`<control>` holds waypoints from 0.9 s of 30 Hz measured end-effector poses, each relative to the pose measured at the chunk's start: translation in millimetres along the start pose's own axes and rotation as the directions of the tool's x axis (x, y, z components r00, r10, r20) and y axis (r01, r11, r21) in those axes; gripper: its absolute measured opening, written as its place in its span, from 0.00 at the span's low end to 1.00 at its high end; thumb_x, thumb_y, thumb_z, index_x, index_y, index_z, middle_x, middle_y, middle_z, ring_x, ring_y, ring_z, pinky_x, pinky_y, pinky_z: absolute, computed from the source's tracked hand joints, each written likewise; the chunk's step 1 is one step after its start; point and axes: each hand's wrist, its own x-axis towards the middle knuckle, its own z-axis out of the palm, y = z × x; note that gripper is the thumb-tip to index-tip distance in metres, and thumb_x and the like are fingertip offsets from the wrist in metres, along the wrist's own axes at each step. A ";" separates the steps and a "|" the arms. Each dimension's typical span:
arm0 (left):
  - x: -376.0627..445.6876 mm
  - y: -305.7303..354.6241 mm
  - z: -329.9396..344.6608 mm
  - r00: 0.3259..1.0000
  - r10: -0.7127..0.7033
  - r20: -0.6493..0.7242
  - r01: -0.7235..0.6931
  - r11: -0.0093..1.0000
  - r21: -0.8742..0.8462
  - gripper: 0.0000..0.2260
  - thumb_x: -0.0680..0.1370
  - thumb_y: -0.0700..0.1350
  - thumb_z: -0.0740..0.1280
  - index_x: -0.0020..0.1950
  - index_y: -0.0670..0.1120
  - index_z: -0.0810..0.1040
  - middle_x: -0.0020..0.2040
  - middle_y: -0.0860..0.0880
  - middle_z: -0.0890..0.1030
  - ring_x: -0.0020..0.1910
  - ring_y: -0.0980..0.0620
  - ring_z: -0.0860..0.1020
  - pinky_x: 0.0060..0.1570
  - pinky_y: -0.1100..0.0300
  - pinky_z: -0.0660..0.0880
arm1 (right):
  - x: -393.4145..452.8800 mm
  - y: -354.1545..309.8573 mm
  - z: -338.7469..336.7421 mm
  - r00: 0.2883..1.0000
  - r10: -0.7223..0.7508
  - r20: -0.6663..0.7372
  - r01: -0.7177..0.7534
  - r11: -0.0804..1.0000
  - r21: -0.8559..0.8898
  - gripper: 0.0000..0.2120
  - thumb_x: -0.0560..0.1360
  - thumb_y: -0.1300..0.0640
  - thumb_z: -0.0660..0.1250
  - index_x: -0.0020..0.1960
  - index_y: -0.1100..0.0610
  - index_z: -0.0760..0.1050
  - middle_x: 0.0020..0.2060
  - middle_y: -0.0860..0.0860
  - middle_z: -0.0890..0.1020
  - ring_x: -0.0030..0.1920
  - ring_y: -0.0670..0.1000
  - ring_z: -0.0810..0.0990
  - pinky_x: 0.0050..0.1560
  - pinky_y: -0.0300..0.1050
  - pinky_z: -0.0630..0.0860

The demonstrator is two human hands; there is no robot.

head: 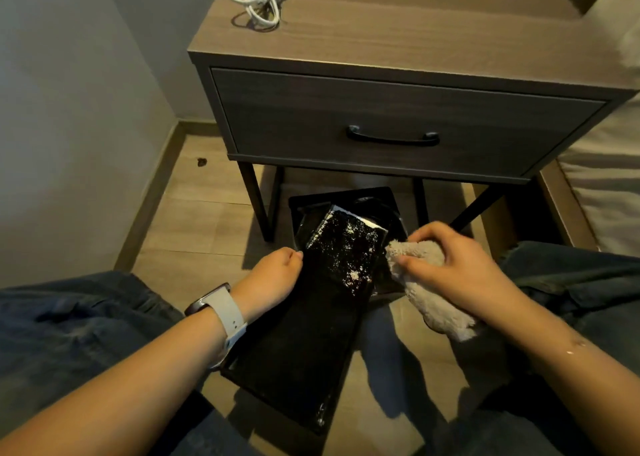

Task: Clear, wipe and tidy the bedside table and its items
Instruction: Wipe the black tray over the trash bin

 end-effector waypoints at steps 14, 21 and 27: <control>-3.7 -0.4 7.1 0.979 0.162 -0.127 -0.141 0.977 0.159 0.12 0.82 0.44 0.56 0.56 0.39 0.75 0.48 0.40 0.81 0.50 0.39 0.77 0.50 0.48 0.73 | 29.1 1.8 63.1 0.845 -0.484 0.227 0.528 0.820 -0.220 0.14 0.73 0.50 0.67 0.59 0.49 0.78 0.52 0.44 0.77 0.54 0.49 0.77 0.50 0.48 0.76; -13.8 -5.1 8.5 0.975 0.179 -0.130 -0.159 0.976 0.148 0.10 0.82 0.44 0.57 0.56 0.43 0.76 0.46 0.44 0.81 0.47 0.44 0.78 0.47 0.51 0.74 | 63.1 9.1 68.3 0.918 -0.366 0.155 0.397 0.858 -0.326 0.12 0.75 0.53 0.66 0.58 0.50 0.79 0.51 0.47 0.78 0.54 0.51 0.76 0.46 0.46 0.72; -16.7 -12.8 9.6 0.992 0.105 -0.070 -0.094 0.985 0.143 0.10 0.82 0.43 0.57 0.53 0.41 0.76 0.44 0.42 0.80 0.47 0.41 0.78 0.45 0.52 0.72 | 83.3 13.4 75.7 0.949 -0.293 0.114 0.313 0.844 -0.436 0.14 0.76 0.51 0.65 0.61 0.52 0.77 0.51 0.50 0.77 0.54 0.54 0.77 0.43 0.45 0.71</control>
